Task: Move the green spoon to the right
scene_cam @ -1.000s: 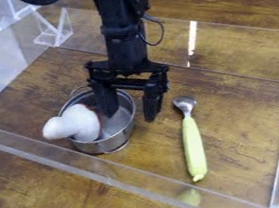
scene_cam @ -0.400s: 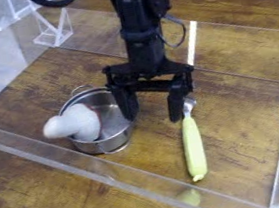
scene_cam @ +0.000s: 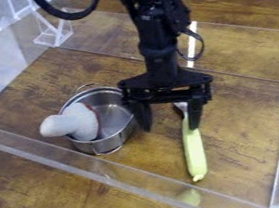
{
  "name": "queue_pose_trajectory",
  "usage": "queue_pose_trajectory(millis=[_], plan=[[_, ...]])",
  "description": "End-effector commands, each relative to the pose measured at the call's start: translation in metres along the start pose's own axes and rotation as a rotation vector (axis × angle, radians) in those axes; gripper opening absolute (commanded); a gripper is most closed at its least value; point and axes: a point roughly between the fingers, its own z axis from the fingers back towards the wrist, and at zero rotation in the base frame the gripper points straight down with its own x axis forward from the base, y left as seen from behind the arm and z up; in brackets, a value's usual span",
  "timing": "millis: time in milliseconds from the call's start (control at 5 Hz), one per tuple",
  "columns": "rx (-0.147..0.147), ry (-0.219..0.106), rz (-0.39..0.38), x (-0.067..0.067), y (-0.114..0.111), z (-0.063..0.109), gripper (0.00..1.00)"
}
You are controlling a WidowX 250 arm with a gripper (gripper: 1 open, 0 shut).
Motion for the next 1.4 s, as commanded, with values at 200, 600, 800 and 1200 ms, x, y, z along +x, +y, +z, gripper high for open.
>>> queue_pose_trajectory(millis=[200,600,800,1200], plan=[[-0.069,-0.149,-0.037,0.006,-0.024,0.027,1.00],[-0.060,-0.159,-0.066,0.011,-0.024,0.007,1.00],[-0.050,-0.171,-0.036,0.016,-0.022,0.001,1.00],[-0.059,-0.186,-0.085,0.021,-0.050,0.005,1.00]])
